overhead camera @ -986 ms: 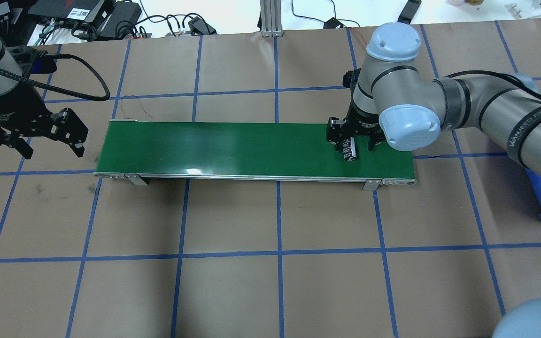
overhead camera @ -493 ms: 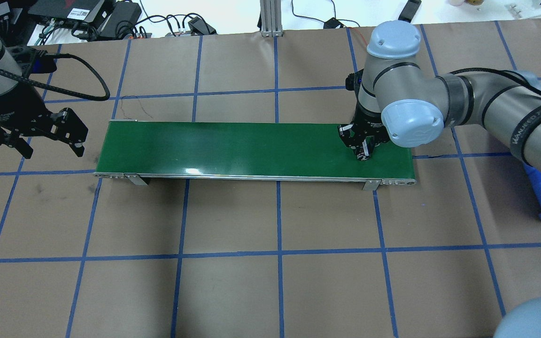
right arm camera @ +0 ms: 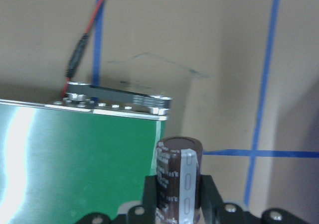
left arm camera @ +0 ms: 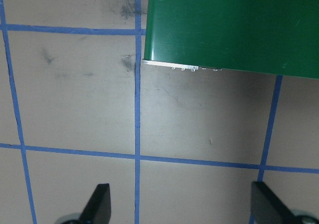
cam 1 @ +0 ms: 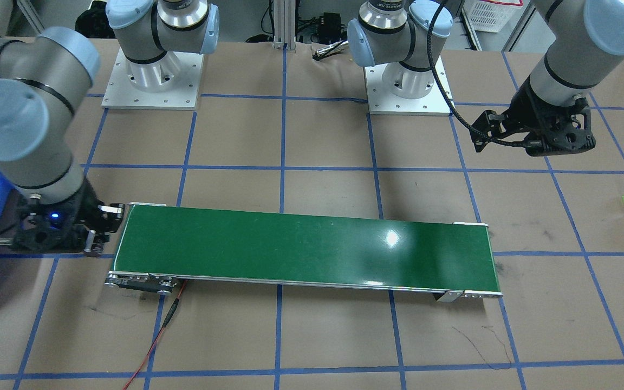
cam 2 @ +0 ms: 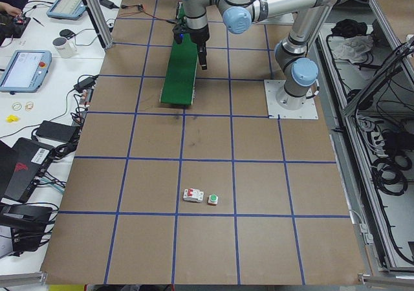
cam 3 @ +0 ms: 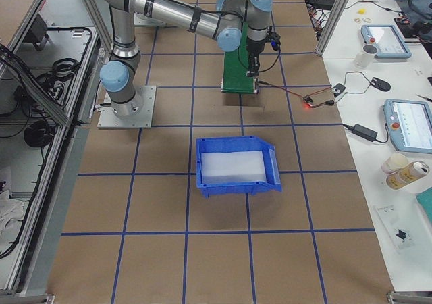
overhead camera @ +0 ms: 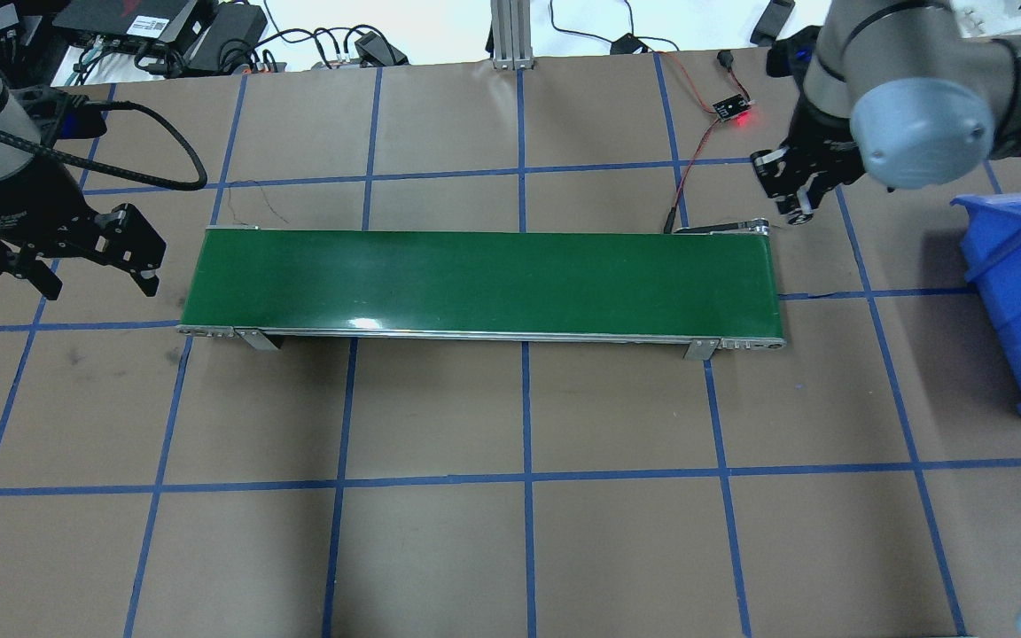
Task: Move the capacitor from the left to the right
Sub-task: 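Lift the capacitor with the right gripper and carry it toward the blue bin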
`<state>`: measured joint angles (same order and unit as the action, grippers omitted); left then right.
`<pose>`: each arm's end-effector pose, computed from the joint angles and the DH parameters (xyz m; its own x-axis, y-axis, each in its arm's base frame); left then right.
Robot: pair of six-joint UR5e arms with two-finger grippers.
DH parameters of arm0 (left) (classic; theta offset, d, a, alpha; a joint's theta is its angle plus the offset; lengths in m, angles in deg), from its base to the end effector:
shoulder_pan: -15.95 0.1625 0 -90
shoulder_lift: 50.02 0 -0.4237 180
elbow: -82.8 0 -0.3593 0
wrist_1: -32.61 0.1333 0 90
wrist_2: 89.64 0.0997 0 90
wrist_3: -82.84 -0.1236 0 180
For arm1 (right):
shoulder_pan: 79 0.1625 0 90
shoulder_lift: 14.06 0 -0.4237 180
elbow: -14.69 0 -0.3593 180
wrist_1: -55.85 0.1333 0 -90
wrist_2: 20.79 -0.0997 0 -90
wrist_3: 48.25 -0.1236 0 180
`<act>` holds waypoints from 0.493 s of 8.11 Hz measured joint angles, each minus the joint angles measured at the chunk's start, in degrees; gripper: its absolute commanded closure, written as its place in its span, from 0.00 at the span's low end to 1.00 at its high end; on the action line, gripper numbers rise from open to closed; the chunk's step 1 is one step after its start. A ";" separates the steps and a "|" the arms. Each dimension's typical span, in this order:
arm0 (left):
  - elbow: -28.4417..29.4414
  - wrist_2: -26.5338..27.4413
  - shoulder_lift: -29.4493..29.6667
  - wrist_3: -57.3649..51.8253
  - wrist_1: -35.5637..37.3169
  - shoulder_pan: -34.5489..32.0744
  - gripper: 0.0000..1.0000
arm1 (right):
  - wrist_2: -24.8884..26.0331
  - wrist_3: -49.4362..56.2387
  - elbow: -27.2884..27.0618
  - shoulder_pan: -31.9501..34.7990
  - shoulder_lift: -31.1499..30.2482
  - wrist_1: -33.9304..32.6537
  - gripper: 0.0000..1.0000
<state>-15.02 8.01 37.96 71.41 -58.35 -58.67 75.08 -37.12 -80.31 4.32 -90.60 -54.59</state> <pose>0.0006 -0.4428 0.4162 -0.9929 -0.0531 -0.1062 -0.0680 0.9876 0.1416 0.0566 -0.5537 0.3414 -0.9915 -0.0746 0.1070 -0.0766 0.9970 -0.0142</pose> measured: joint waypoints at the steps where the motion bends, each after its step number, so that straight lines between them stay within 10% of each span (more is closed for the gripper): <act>1: 0.00 0.00 0.00 0.00 0.00 0.00 0.00 | 0.13 6.89 0.75 -5.26 -0.83 0.71 1.00; 4: -0.03 -0.01 0.00 0.02 0.00 0.00 0.00 | -0.23 30.61 1.69 -21.40 -1.07 0.57 1.00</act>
<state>-15.05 8.01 37.96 71.43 -58.35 -58.67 74.84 -6.51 -78.61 -17.07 -91.67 -54.03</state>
